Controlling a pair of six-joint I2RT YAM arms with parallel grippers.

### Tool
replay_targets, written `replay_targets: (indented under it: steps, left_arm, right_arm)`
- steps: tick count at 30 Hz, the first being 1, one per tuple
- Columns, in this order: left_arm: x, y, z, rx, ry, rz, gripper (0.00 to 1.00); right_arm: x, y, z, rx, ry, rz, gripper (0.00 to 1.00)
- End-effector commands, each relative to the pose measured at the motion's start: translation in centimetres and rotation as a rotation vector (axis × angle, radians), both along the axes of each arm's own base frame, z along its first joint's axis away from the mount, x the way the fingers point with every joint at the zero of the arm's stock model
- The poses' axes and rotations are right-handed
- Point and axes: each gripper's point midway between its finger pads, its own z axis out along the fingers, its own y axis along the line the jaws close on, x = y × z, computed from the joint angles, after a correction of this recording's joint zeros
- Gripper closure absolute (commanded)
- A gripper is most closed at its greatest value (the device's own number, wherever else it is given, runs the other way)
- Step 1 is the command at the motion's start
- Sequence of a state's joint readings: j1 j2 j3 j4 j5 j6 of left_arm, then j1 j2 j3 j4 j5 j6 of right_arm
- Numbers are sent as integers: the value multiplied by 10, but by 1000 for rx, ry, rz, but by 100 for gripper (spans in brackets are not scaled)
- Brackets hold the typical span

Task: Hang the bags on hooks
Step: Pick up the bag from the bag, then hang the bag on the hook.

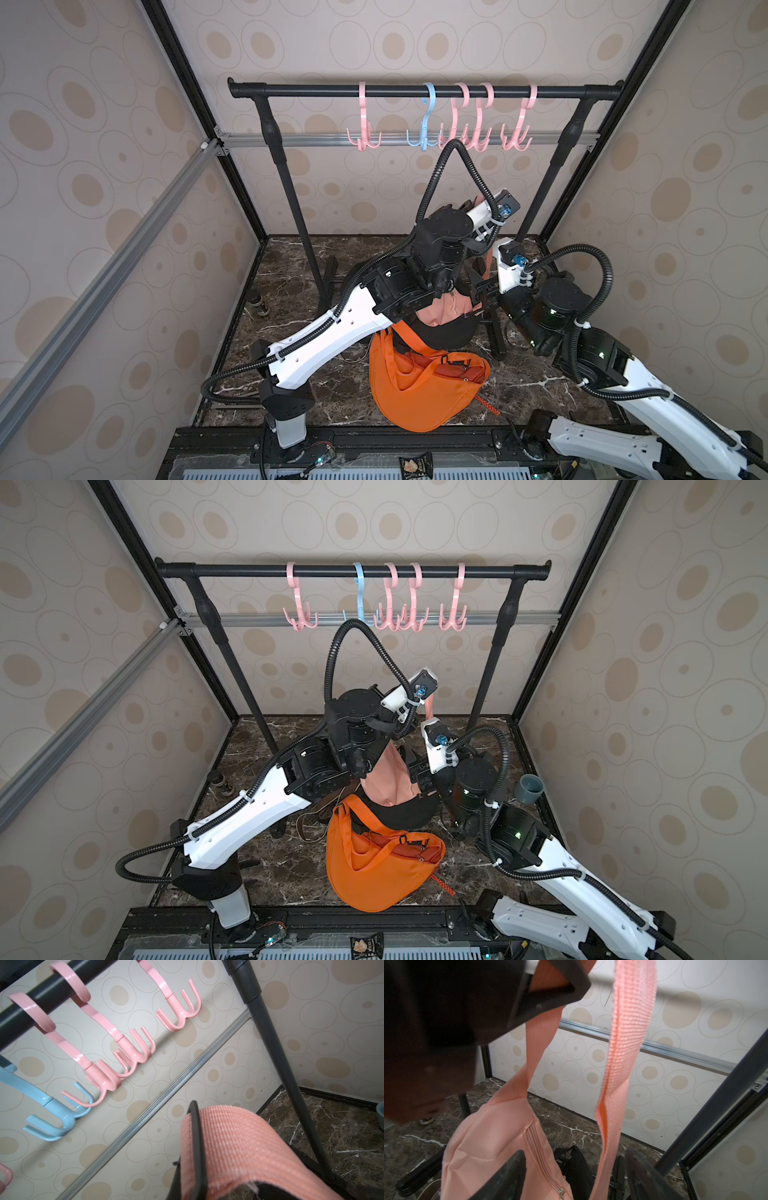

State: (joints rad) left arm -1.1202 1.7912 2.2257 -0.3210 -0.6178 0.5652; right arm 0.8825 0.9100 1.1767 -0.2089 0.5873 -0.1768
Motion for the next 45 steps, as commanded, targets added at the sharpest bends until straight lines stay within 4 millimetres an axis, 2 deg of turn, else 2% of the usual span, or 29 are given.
replay_targets:
  steps: [1, 2, 5, 7, 10, 12, 14, 19, 26, 28, 33, 36, 41, 45]
  left_arm:
    - [-10, 13, 27, -52, -50, 8, 100]
    - [-11, 14, 27, -48, -53, 14, 100]
    - [-10, 19, 29, -43, -63, 35, 100]
    - [-10, 21, 29, -41, -66, 41, 100]
    - [-10, 25, 31, -41, -72, 53, 100]
    - [-9, 29, 33, -38, -82, 75, 100]
    - [-9, 34, 35, -37, -91, 97, 100]
    - [-11, 39, 41, -57, -97, 99, 100]
    - [-11, 39, 48, -73, -107, 93, 100]
    - [-10, 42, 56, -97, -121, 111, 100]
    - [-8, 45, 83, -212, -147, 108, 100]
    - [-7, 43, 97, -269, -173, 106, 100]
    - [1, 29, 106, -321, -219, 89, 100]
    - [14, 22, 105, -362, -218, 71, 100]
  right_arm:
    - [5, -34, 29, 20, -89, -156, 26]
    - [4, -39, 31, 30, -94, -169, 28]
    - [1, -44, 33, 42, -109, -175, 44]
    - [2, -46, 33, 27, -111, -186, 50]
    - [4, -47, 32, 7, -103, -204, 64]
    - [1, -50, 36, 11, -107, -201, 80]
    - [-4, -57, 44, 31, -128, -210, 100]
    - [-15, -65, 77, 71, -185, -191, 100]
    - [-20, -67, 140, 78, -279, -176, 100]
    - [-19, -66, 158, 84, -292, -156, 100]
    - [-10, -70, 197, 87, -334, -173, 100]
    - [4, -81, 210, 108, -311, -184, 100]
    - [27, -86, 231, 125, -293, -186, 100]
    - [31, -98, 254, 159, -329, -200, 100]
